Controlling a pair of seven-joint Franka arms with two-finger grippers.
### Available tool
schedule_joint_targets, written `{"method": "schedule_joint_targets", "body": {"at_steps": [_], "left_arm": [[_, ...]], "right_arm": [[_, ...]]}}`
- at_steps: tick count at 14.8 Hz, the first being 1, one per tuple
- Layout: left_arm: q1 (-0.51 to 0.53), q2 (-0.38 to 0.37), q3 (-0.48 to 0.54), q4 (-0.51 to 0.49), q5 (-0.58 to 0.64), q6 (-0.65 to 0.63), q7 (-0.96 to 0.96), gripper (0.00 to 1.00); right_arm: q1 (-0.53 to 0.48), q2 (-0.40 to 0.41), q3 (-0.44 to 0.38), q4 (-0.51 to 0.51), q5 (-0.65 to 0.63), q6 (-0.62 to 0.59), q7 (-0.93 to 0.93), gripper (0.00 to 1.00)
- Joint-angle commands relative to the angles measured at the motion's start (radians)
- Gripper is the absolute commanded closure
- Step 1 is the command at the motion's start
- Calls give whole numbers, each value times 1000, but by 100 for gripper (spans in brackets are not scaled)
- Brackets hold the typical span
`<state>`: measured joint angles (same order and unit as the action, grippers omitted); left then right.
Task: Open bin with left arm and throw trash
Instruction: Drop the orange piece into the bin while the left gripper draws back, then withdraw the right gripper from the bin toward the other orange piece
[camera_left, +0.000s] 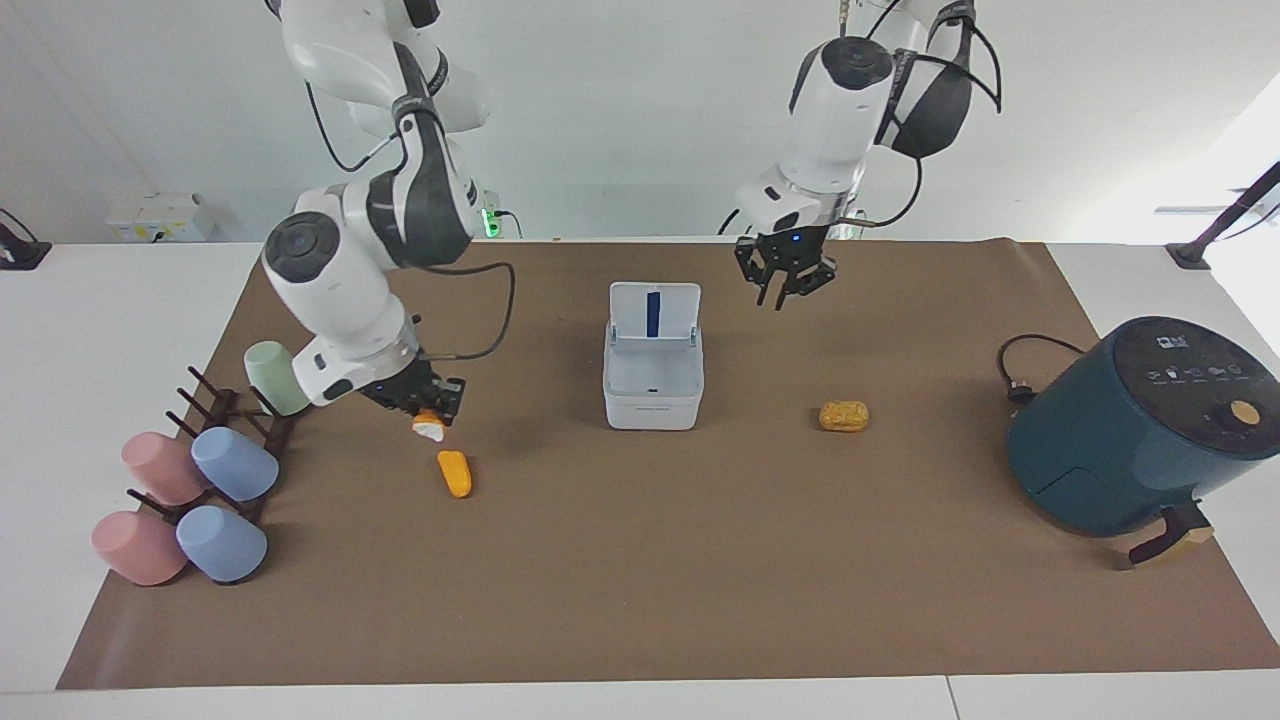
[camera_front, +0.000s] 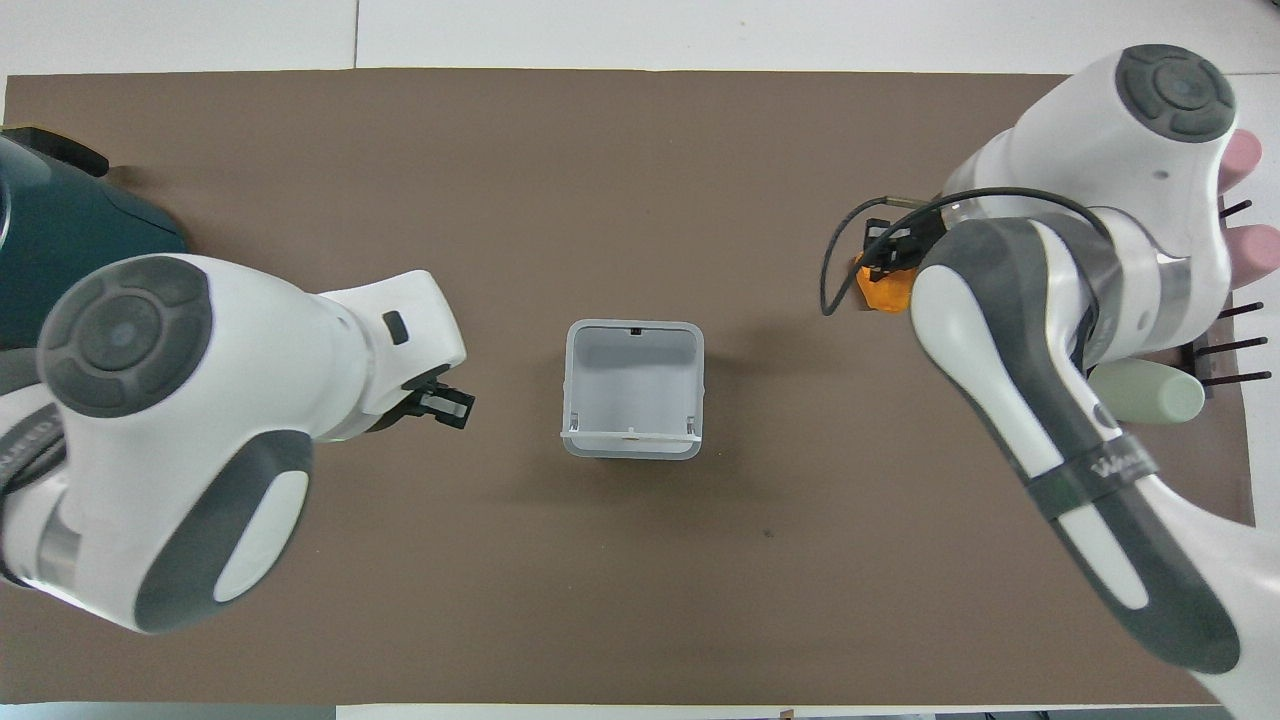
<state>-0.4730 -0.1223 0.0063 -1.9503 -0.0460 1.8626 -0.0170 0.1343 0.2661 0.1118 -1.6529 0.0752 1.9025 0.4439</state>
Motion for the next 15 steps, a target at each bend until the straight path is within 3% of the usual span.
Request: {"method": "schedule_joint_targets", "body": {"at_steps": [1,4,6,11,12,13,14,15], "left_arm": [[106,-42,-5,-25,-3,-31,92,0],[210,-56,-5,-4,-3,-97,92,0],[276,-54,-5,28,-3,-105,97,0],[369,42,-5,246,-3,-207,100,0],[373,65,-5,284,-2,-221,100,0],[376,79,-5,316,-2,-230,98,0],[376,93,-3,335,1,-233,100,0],[390,114,-3,355,-2,-240,98,0]], "right_arm": [[161,8,26,70,-2,-8,301,100],[270,10,28,45,5,84,485,100],[315,-16,29,-28,5,153,559,100],[332,-74,29,-201,41,289,578,99],[334,-76,29,-206,70,296,581,73],[334,-74,29,-202,78,296,585,31],[337,-74,29,-200,78,296,588,0],[338,-74,29,-199,77,296,588,0]]}}
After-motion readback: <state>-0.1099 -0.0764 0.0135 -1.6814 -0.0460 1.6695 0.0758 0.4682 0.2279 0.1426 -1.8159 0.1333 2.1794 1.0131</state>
